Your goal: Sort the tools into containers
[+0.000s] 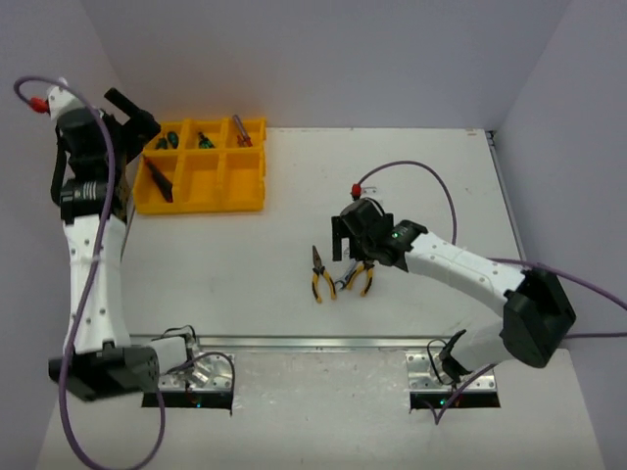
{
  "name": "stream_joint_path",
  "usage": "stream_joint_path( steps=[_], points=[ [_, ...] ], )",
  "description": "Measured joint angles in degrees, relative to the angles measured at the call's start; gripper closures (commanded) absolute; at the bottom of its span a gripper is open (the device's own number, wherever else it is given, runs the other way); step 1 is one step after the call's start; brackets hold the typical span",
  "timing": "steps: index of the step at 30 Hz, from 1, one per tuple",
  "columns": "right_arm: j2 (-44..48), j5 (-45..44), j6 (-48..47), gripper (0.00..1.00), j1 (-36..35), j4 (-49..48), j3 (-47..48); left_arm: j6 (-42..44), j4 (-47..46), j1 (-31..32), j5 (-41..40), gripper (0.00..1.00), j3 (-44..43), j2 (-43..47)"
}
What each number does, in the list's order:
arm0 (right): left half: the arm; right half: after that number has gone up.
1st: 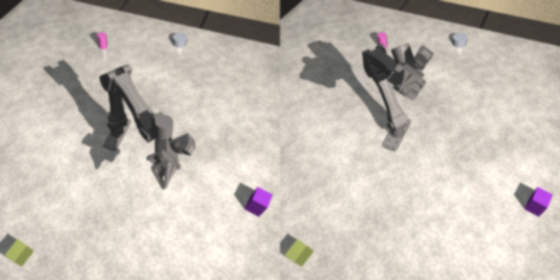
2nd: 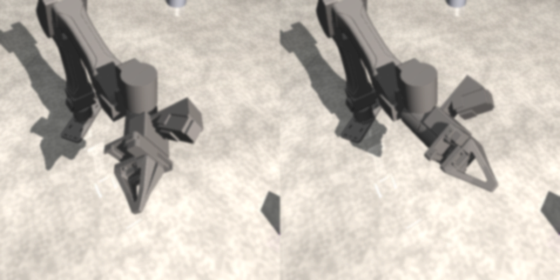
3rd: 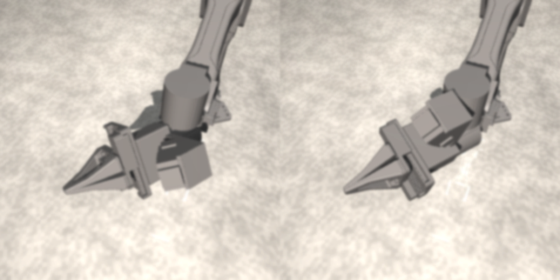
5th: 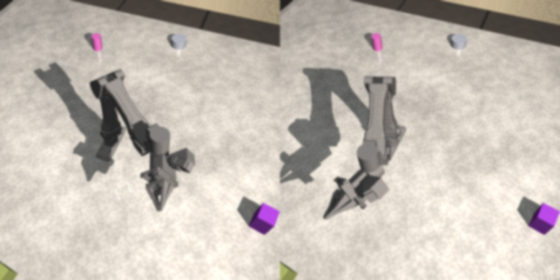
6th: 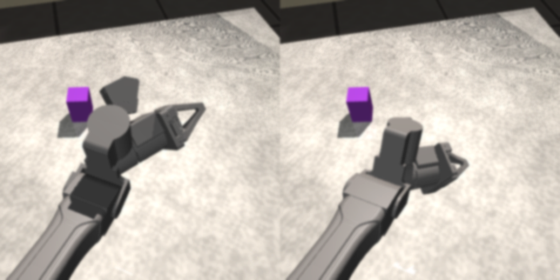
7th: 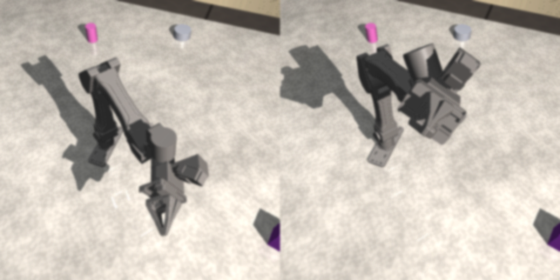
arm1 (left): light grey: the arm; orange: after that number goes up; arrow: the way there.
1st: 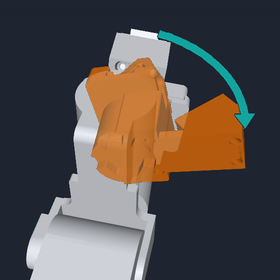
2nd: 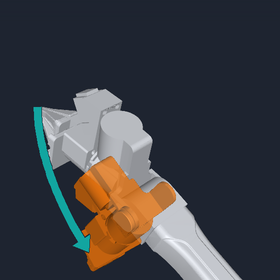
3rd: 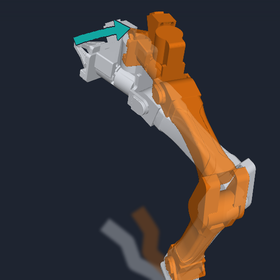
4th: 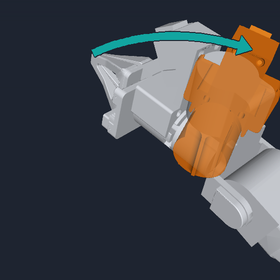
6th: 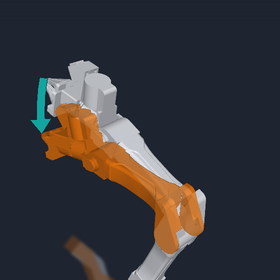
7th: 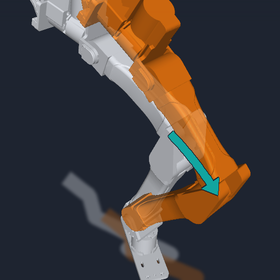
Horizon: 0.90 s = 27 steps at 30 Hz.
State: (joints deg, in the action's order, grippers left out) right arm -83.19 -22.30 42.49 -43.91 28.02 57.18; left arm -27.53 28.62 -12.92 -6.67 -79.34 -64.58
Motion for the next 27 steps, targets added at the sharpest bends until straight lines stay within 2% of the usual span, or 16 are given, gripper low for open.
stream_joint_path(
  steps=[3, 5, 11, 14, 19, 22, 27],
  points=[
    [-6.63, -3.45, 4.56, 0.01, 0.10, 5.22, 7.42, 0.10, -1.30, 1.56, 1.88, 0.00, 15.14, 16.10],
    [-9.21, -5.10, 7.01, 0.01, 0.10, 8.29, 9.94, 0.74, -1.65, 2.54, 2.89, 0.00, 21.14, 20.50],
    [-11.07, -5.76, 14.80, 0.10, 0.05, 14.21, 9.00, 3.80, 2.31, 8.03, 2.81, 0.00, 35.13, 23.35],
    [-10.43, -5.61, 16.11, 0.16, 0.05, 14.06, 5.06, 4.52, 4.34, 9.78, 2.91, 0.00, 36.69, 24.98],
    [-6.26, -3.80, 15.57, 0.29, 0.10, 11.15, -6.74, 4.91, 1.84, 10.72, 4.64, 0.00, 36.73, 26.70],
    [-5.98, -2.71, 14.97, 0.34, 0.26, 10.30, -9.00, 5.08, 1.03, 11.60, 6.08, 0.00, 36.71, 26.73],
    [-6.24, -0.92, 13.23, 0.37, 0.68, 6.38, -9.26, 5.22, 0.93, 12.82, 6.66, 0.00, 36.72, 27.02]
  ],
)
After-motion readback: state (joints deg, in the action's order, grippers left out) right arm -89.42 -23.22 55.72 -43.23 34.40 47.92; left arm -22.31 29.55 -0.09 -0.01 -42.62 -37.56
